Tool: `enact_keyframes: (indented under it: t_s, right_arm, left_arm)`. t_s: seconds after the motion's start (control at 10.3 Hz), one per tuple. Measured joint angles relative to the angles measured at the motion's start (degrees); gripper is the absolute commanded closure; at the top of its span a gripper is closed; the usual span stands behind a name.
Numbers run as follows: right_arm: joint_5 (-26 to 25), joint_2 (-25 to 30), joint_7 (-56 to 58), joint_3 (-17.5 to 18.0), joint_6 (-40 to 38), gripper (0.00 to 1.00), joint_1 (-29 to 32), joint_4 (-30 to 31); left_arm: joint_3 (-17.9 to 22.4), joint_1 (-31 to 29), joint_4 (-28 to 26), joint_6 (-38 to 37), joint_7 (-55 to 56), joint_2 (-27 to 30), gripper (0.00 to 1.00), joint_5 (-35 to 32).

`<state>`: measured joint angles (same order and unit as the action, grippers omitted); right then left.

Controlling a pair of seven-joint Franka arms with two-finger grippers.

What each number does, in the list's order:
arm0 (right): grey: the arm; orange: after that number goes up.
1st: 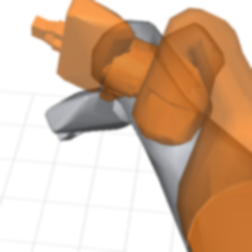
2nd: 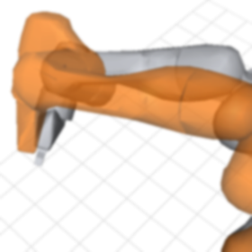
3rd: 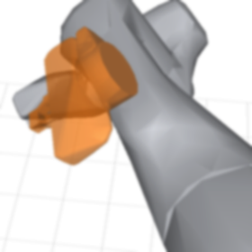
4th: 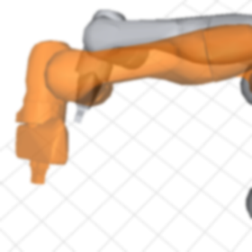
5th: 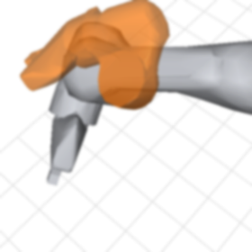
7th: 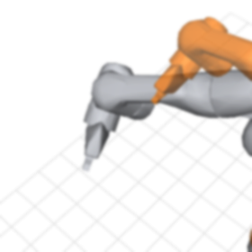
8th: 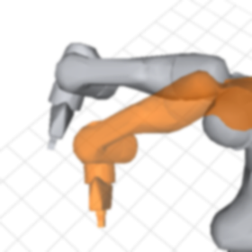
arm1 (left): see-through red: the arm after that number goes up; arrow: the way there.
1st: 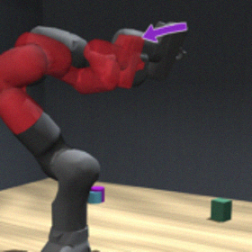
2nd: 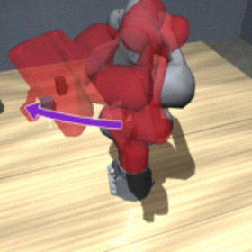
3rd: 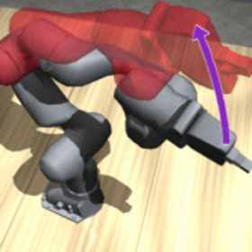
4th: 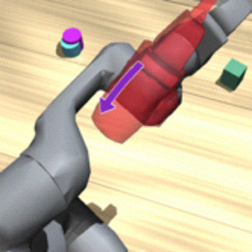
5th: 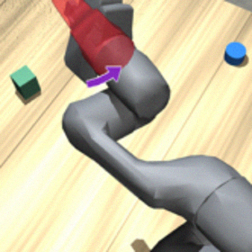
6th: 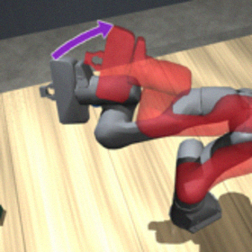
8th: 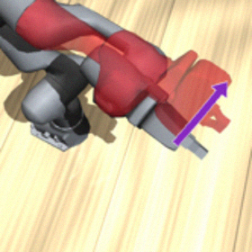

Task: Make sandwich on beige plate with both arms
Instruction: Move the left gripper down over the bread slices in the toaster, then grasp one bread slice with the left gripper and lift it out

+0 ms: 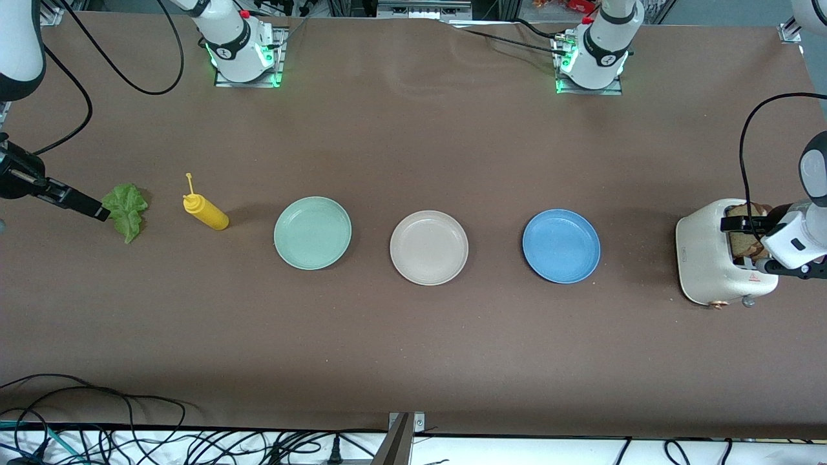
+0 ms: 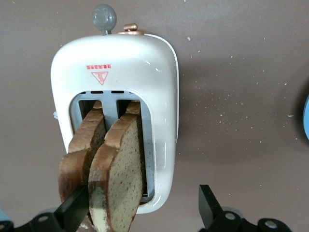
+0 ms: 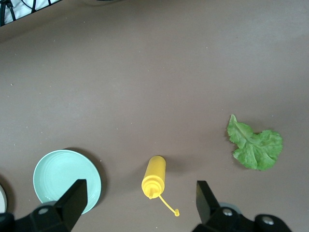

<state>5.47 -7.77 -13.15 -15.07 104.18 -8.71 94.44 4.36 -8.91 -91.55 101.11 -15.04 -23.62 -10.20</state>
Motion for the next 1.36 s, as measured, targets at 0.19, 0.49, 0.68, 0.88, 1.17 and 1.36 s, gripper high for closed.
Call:
enact_keyframes:
  t_s: [0.19, 0.49, 0.68, 0.88, 1.17, 1.36]
  right_arm:
    - [0.0, 0.0, 0.0, 0.0, 0.0, 0.0, 0.0, 0.0]
    - [0.0, 0.0, 0.0, 0.0, 0.0, 0.0, 0.0, 0.0]
    - [0.0, 0.0, 0.0, 0.0, 0.0, 0.0, 0.0, 0.0]
    - [0.0, 0.0, 0.0, 0.0, 0.0, 0.0, 0.0, 0.0]
    - [0.0, 0.0, 0.0, 0.0, 0.0, 0.0, 0.0, 0.0]
    - [0.0, 0.0, 0.0, 0.0, 0.0, 0.0, 0.0, 0.0]
  left_arm:
    - [0.0, -0.6, 0.0, 0.6, 0.0, -0.4, 0.0, 0.0]
    - [0.0, -0.9, 0.0, 2.5, 0.2, -1.0, 0.15, 0.0]
    - [-0.1, -0.9, 0.0, 2.6, 0.8, -1.4, 0.16, 0.0]
    - [-0.2, -0.8, 0.0, 2.6, 0.9, -1.5, 0.16, 0.0]
    - [-0.8, -0.6, 0.0, 2.6, 2.3, -1.6, 0.36, 0.0]
    - [-0.8, -0.5, 0.0, 2.6, 2.5, -1.8, 0.52, 0.0]
